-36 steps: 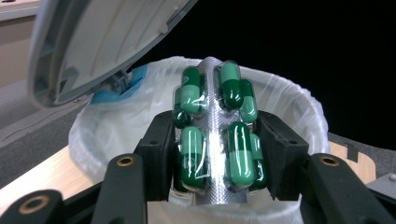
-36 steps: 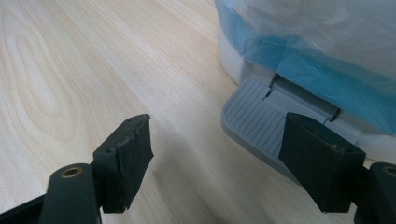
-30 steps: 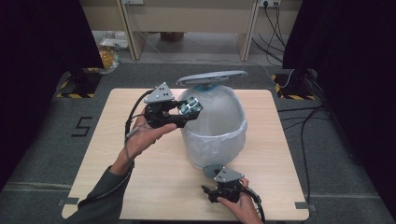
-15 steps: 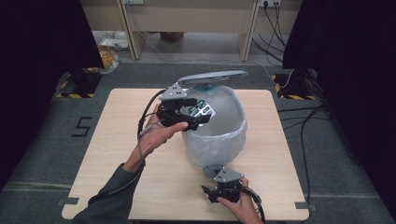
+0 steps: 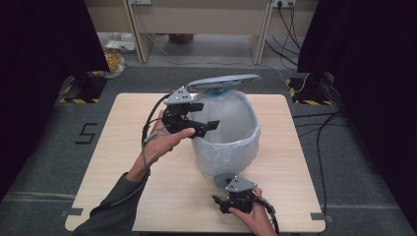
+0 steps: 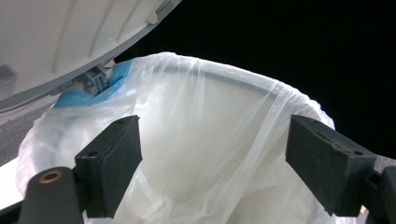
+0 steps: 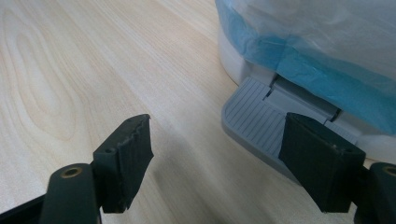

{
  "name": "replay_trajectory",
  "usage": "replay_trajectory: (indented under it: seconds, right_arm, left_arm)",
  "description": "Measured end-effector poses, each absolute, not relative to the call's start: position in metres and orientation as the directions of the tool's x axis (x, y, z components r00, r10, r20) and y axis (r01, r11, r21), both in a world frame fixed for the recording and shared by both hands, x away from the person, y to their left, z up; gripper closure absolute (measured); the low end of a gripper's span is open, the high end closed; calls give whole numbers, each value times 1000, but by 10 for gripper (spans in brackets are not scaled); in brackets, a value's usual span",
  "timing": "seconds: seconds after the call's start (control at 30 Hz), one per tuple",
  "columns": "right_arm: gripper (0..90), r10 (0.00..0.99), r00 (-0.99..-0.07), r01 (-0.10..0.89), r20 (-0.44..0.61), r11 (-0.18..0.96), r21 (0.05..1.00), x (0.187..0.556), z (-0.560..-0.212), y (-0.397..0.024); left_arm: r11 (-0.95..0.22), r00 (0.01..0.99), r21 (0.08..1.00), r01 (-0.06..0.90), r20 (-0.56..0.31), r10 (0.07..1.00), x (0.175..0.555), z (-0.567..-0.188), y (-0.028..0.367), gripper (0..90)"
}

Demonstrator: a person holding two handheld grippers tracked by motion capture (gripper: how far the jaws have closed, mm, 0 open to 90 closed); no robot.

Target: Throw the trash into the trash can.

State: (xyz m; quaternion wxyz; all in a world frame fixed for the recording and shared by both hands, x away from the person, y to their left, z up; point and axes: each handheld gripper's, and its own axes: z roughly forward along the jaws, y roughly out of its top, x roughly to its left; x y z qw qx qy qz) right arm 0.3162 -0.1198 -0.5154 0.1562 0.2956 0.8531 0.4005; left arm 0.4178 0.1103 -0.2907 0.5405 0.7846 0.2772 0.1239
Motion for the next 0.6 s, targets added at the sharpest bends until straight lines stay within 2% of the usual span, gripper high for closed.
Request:
replay_trajectory:
  seconds: [0.6]
  right_arm:
    - [248,628,-777,377,-33,507,775,316,-515,-120]
  left_arm:
    - [-216,774,931,293,-98,626,396,-294,165,160]
